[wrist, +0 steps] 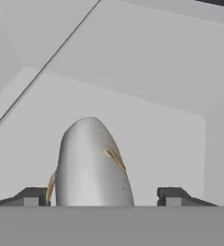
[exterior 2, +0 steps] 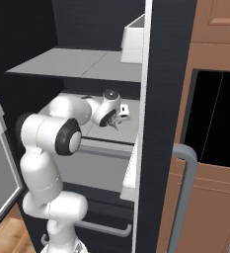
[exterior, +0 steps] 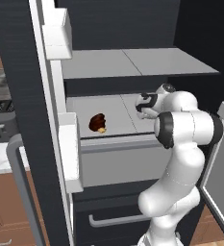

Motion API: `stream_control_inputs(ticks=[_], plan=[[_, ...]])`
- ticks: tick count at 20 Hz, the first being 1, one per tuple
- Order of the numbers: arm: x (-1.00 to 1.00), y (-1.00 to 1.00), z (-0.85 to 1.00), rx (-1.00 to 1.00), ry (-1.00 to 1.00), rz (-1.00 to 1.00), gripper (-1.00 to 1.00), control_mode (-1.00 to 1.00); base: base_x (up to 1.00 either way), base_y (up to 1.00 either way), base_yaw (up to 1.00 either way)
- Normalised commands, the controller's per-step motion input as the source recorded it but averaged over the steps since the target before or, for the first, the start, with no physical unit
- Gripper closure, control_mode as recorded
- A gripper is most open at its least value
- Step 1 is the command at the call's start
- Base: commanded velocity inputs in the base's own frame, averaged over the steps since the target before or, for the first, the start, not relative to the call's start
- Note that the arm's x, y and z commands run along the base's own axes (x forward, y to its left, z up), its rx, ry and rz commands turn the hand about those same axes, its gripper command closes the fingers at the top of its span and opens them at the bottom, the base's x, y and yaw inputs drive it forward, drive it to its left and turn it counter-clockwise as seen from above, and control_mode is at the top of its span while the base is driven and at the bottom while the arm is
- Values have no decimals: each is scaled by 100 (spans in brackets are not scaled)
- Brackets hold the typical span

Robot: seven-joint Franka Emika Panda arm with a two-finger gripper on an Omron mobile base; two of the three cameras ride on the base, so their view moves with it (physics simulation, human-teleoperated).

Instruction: Gather the eggplant and potato from the fridge and place them on a tray on the dining counter. Then gather the fish and steak from the fridge and place them on the other tray.

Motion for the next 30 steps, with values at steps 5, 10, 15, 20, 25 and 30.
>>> stream_control_inputs(ticks=[5,10,15,20,25,30], plan=[[-40,4,-76,-1,2,0,100,-100,0,0,0],[-99,13,-22,-1,-21,0,100,-100,0,0,0],[-100,23,39,0,-2,0,100,-100,0,0,0],[-100,15,58,0,9,0,100,-100,0,0,0],[-100,19,33,0,2,-5,100,-100,0,0,0],[-100,14,9,-1,0,-8,100,-100,0,0,0]])
